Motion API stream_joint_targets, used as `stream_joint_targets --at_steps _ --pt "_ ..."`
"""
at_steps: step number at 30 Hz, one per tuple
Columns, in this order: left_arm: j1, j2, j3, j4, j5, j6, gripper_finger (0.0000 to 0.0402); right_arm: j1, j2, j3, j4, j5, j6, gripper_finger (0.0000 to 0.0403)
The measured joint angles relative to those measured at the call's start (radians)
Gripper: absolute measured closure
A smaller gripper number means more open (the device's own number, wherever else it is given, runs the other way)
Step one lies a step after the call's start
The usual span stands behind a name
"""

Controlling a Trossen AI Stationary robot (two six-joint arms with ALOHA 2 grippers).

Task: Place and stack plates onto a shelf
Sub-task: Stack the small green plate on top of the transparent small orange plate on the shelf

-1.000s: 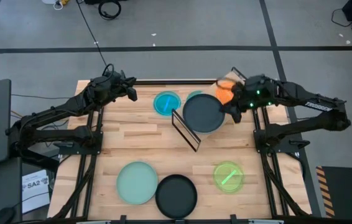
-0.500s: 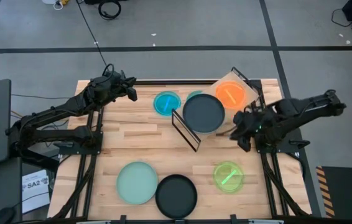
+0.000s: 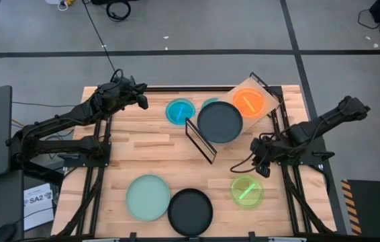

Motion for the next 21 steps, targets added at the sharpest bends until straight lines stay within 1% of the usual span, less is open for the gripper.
stream_joint_targets --at_steps 7,9,14,21 --pt "0.0 0.0 0.0 0.0 0.0 0.0 0.0349 0.0 0.0 -0.12 0.129 -0.007 -0.007 0.0302" --pt "0.0 0.0 0.0 -0.001 0.0 0.0 0.0349 0.0 0.0 -0.148 0.162 -0.027 -0.029 0.0302" --pt "0.0 0.0 0.0 -0.001 0.0 0.0 0.0349 0.0 0.0 -0.205 0.234 -0.076 -0.063 0.0302" --pt "0.0 0.0 0.0 -0.002 0.0 0.0 0.0349 0.0 0.0 -0.271 0.313 -0.083 -0.065 0.0302"
